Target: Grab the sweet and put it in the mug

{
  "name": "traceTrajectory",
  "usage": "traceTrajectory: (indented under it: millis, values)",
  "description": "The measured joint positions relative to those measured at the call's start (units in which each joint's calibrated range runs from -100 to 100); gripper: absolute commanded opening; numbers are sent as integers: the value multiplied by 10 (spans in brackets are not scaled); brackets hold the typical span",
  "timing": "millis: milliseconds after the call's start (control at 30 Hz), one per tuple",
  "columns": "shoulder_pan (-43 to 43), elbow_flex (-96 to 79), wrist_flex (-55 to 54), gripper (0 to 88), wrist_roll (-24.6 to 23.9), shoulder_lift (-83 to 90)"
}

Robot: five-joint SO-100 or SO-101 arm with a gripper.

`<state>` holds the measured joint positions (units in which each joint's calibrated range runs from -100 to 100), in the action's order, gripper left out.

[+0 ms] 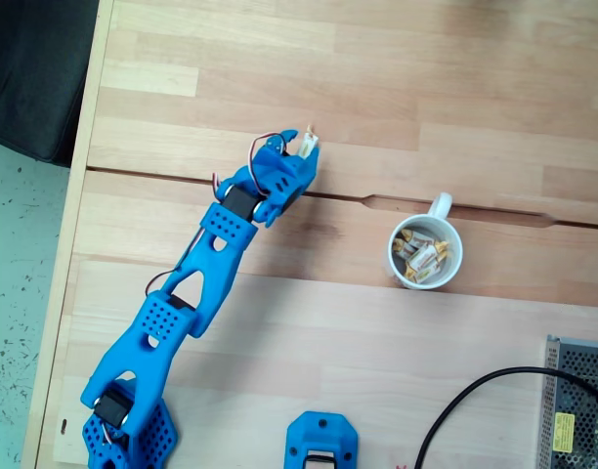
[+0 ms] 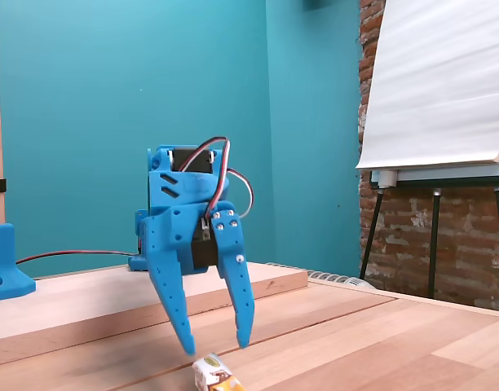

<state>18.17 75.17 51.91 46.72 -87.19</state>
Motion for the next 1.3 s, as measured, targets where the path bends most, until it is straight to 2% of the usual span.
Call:
traceTrajectory:
  millis: [867,1133,1300]
  values:
    - [0,7,0,163,1,-41]
    - [0,7,0,21,0,-41]
    - [0,7,0,42,0,-41]
